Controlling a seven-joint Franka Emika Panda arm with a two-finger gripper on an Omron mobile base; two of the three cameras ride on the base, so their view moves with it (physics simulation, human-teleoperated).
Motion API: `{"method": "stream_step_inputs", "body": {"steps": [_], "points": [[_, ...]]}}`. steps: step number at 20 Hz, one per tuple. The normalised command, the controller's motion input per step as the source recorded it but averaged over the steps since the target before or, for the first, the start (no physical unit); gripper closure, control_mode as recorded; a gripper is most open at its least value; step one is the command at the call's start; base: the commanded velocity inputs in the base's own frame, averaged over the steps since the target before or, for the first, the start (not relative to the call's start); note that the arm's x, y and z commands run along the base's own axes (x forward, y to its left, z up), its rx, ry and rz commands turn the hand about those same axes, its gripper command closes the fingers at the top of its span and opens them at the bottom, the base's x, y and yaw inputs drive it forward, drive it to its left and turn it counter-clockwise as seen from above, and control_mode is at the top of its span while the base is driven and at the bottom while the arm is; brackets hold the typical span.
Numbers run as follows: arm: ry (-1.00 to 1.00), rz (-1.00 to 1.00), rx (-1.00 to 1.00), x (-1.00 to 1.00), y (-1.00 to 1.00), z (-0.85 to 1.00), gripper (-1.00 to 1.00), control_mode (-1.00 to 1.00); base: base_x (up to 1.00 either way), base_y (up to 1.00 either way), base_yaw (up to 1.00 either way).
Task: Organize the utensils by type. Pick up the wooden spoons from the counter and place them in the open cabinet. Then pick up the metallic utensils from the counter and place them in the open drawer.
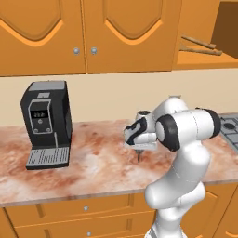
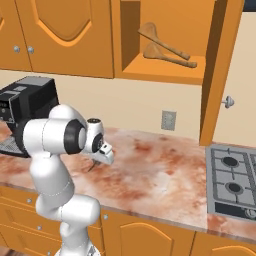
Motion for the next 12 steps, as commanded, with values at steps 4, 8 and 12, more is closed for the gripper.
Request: {"method": "stream_step_inputs", "body": {"steps": [4,8,12], "points": [[-0.01,-0.31,0.08,-0.27,-0.39,-0.99,1.0,-1.0,0.0,0.0,0.0],[0.1,-0.27,0.11,-0.19,-0.22,-1.0,1.0,-1.0,0.0,0.0,0.0],[-0.23,-0.15,-0.01,-0.68,0.0,-0.79,1.0,-1.0,0.0,0.0,0.0]]}}
